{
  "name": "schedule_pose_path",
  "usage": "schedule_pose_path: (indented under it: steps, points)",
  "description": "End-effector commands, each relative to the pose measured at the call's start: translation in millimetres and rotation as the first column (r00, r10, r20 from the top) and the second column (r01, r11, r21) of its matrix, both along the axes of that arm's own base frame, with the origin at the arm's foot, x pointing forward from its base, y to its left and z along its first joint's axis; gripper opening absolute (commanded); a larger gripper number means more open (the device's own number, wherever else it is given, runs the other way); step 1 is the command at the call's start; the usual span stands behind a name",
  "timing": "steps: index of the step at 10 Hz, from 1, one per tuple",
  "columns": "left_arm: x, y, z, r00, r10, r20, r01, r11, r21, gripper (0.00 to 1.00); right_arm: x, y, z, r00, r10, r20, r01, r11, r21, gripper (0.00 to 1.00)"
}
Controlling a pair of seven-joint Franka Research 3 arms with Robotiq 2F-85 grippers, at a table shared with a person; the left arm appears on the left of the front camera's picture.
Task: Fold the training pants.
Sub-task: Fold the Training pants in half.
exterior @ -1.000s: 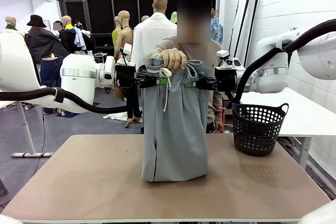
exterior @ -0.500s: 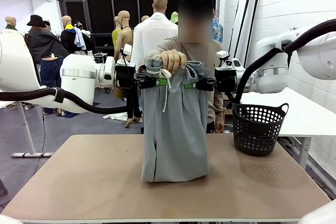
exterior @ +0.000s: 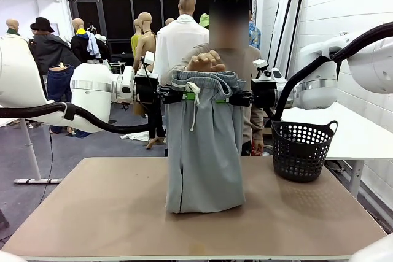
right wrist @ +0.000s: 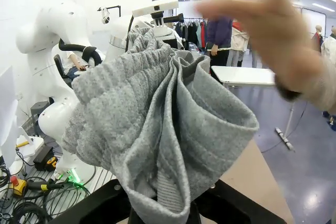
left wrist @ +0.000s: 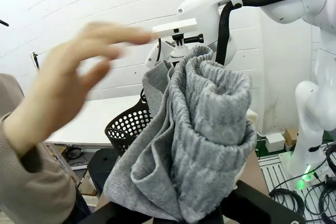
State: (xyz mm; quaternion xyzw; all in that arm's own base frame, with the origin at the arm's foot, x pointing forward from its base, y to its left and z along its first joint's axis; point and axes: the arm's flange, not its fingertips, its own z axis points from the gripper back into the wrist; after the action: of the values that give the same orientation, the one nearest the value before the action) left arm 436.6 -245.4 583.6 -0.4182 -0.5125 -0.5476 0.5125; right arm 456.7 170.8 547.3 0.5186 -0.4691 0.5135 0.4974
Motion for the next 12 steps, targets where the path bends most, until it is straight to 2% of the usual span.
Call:
schedule_pose_path:
  steps: [1,12]
  points:
    - [-1.5,-0.7,1.5,1.0,-0.003,-0.001,0.003,1.0,-0.009,0.0,-0.7,0.7,2.3,1.0,0.006,0.002,-0.006,1.0,0.009,0.0]
    - [-1.5,-0.7,1.5,1.0,-0.003,-0.001,0.003,1.0,-0.009,0.0,-0.7,0.7,2.3,1.0,0.006,0.002,-0.006,1.0,0.009,0.0]
